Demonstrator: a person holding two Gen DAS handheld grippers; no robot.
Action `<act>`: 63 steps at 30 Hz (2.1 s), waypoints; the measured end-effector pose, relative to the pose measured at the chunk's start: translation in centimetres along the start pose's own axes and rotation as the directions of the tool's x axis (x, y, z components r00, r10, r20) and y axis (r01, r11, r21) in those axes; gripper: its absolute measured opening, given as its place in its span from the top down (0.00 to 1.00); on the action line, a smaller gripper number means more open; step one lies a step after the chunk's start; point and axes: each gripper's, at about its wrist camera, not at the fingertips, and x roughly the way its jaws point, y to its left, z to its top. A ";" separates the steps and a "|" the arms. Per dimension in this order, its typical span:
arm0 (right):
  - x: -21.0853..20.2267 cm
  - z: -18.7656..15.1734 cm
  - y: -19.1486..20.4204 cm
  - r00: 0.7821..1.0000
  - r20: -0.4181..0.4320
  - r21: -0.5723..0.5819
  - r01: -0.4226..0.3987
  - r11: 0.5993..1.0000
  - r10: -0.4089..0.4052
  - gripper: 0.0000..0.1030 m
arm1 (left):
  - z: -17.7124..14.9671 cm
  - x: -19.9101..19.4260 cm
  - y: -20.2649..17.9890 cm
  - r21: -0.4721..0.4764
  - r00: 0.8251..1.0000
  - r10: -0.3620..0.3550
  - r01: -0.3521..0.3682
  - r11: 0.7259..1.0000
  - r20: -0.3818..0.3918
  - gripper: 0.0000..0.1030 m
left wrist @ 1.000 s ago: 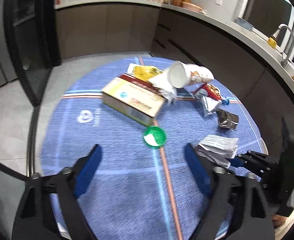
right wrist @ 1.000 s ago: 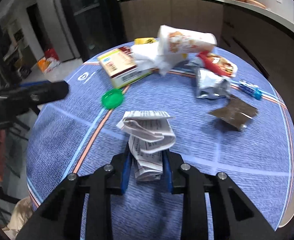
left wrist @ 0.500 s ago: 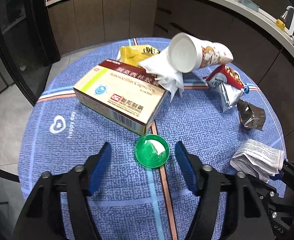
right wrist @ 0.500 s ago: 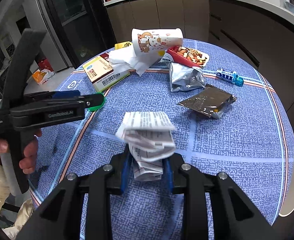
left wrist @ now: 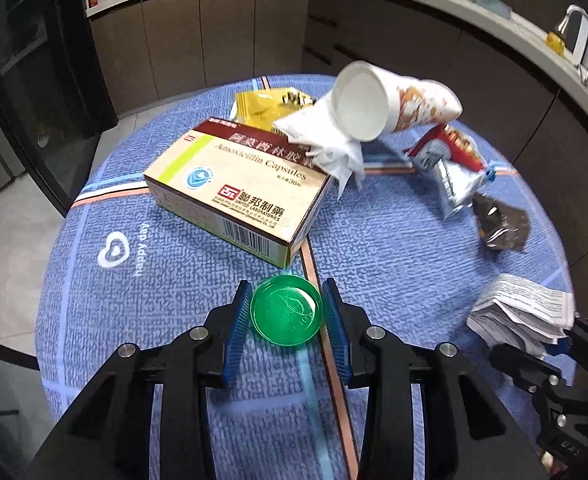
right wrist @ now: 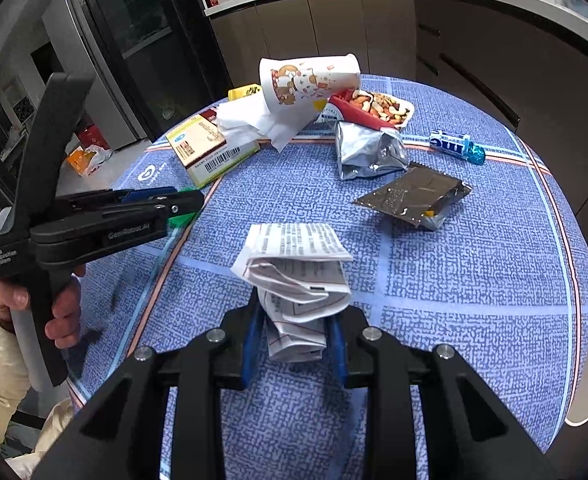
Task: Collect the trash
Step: 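Carry the leaflet and cap to the white bin and open both tools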
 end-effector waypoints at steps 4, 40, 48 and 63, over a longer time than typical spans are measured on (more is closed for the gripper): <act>-1.5 0.2 -0.3 1.000 0.031 0.008 -0.003 1.000 0.003 0.72 | 0.1 -2.5 -0.2 0.007 0.998 -0.043 0.043 0.999 0.045 0.67; -15.3 -13.0 -25.4 0.911 0.070 0.480 0.326 0.814 -0.406 0.71 | 2.5 -0.5 -35.2 0.424 0.880 -0.459 0.464 0.777 -0.121 0.67; -12.5 -14.8 -28.8 0.921 0.024 0.489 0.328 0.808 -0.388 0.71 | 1.7 4.0 -40.2 0.445 0.882 -0.423 0.471 0.762 -0.208 0.67; -8.6 -15.2 -32.6 0.935 -0.039 0.462 0.330 0.823 -0.353 0.67 | 0.1 7.9 -44.3 0.476 0.905 -0.350 0.425 0.770 -0.243 0.66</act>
